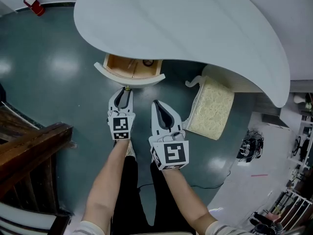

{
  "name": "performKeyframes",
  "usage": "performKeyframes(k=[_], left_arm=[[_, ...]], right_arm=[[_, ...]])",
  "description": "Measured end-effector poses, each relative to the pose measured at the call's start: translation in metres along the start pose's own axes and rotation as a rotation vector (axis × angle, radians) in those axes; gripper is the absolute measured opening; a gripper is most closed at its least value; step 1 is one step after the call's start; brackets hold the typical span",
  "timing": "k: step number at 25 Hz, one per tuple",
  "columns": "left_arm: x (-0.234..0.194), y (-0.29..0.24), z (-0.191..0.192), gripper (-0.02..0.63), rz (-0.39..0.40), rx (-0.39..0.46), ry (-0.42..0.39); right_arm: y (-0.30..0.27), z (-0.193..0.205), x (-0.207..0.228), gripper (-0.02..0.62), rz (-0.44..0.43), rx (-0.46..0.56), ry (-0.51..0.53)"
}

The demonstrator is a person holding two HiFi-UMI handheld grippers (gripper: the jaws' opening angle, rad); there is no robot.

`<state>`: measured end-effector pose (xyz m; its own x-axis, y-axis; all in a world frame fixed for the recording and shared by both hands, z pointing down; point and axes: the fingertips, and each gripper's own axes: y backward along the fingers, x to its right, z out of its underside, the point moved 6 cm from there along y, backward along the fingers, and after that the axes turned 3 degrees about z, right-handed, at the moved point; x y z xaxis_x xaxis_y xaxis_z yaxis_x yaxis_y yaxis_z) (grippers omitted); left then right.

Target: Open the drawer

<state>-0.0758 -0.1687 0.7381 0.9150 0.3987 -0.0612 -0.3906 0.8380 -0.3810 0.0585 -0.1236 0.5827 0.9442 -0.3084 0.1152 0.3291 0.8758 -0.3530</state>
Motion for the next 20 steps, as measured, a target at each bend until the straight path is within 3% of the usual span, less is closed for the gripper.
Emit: performKeyframes(k=[20], left_arm=[[0.013,0.058,0.028,0.104,0.009,-0.022,0.004]], right_arm=[[0.018,0.004,-0.011,0.014,-0.007,-0.013,-0.001]])
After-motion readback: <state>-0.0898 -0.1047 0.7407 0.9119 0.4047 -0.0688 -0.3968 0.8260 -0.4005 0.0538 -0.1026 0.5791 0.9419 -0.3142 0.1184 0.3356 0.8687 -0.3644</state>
